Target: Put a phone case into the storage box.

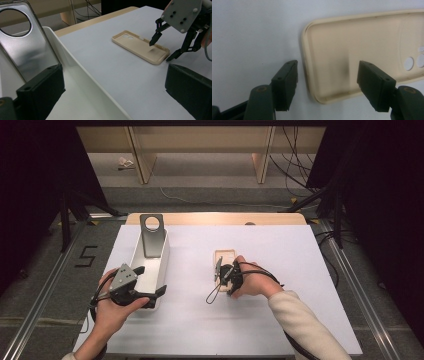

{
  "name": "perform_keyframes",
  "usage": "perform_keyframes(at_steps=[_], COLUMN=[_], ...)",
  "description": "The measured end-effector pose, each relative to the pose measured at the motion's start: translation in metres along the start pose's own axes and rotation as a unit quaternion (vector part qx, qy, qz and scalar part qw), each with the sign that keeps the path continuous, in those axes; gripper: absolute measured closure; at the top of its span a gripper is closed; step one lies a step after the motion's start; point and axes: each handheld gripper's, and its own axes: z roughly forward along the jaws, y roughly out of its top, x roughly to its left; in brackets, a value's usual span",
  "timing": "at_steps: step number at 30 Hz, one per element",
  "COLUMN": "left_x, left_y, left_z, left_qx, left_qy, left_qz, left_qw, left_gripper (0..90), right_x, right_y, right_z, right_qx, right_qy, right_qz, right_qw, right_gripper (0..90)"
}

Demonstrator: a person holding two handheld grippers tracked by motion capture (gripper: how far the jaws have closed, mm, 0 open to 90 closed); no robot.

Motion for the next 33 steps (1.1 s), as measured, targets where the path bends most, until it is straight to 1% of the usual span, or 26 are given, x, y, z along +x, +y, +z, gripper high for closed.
perform_keyframes(at_steps=[1, 4, 9, 12, 14, 15, 16, 19, 27, 31, 32, 33], left_x=[-0.0001, -0.0001, -0.0006, -0.0008, -0.0008, -0.0009, -0.0008, -0.0007, -0.0011, -0.0016, -0.0017, -0.0018], left_y=[0.0000, -0.0004, -0.0001, -0.0002, -0.0003, -0.0004, -0.0004, -0.0003, -0.0005, -0.0003, -0.0003, -0.0003], left_z=[0.0000, 0.0004, 0.0008, 0.0012, 0.0015, 0.0015, 0.0015, 0.0016, 0.0022, 0.0024, 0.0025, 0.0026], left_qx=[0.000, 0.000, 0.001, 0.001, 0.001, 0.001, 0.002, 0.002, 0.002, 0.002, 0.002, 0.002], left_qy=[0.000, 0.000, 0.000, 0.000, 0.000, -0.001, -0.001, -0.001, -0.002, -0.002, -0.003, -0.002], left_qz=[-0.001, -0.001, 0.000, 0.001, 0.000, -0.001, 0.000, 0.001, 0.000, 0.000, 0.000, 0.001], left_qw=[1.0000, 1.0000, 1.0000, 1.0000, 1.0000, 1.0000, 1.0000, 1.0000, 1.0000, 1.0000, 1.0000, 1.0000], left_gripper=[1.8, 1.8, 1.8, 1.9, 1.8, 1.8, 1.8, 1.9, 1.8, 1.8, 1.8, 1.9], right_x=[0.0007, -0.0002, -0.0010, -0.0009, -0.0010, -0.0010, -0.0006, -0.0011, 0.0005, 0.0025, 0.0021, 0.0029], right_y=[0.0003, 0.0013, 0.0023, 0.0036, 0.0052, 0.0055, 0.0058, 0.0070, 0.0084, 0.0088, 0.0090, 0.0092], right_z=[0.0010, 0.0017, 0.0021, 0.0024, 0.0017, 0.0020, 0.0024, 0.0018, 0.0022, 0.0015, 0.0013, 0.0012], right_qx=[0.000, 0.001, 0.003, 0.004, 0.013, 0.011, 0.010, 0.018, 0.019, 0.022, 0.024, 0.025], right_qy=[0.001, 0.002, 0.005, 0.012, 0.017, 0.021, 0.023, 0.031, 0.043, 0.050, 0.049, 0.048], right_qz=[0.003, -0.003, -0.003, -0.006, -0.012, -0.014, -0.012, -0.013, -0.017, -0.020, -0.027, -0.027], right_qw=[1.0000, 1.0000, 1.0000, 0.9999, 0.9997, 0.9996, 0.9996, 0.9993, 0.9987, 0.9983, 0.9982, 0.9981], right_gripper=[34.8, 35.1, 37.4, 42.2, 45.9, 47.4, 48.3, 51.8, 61.4, 68.3, 69.6, 70.1])
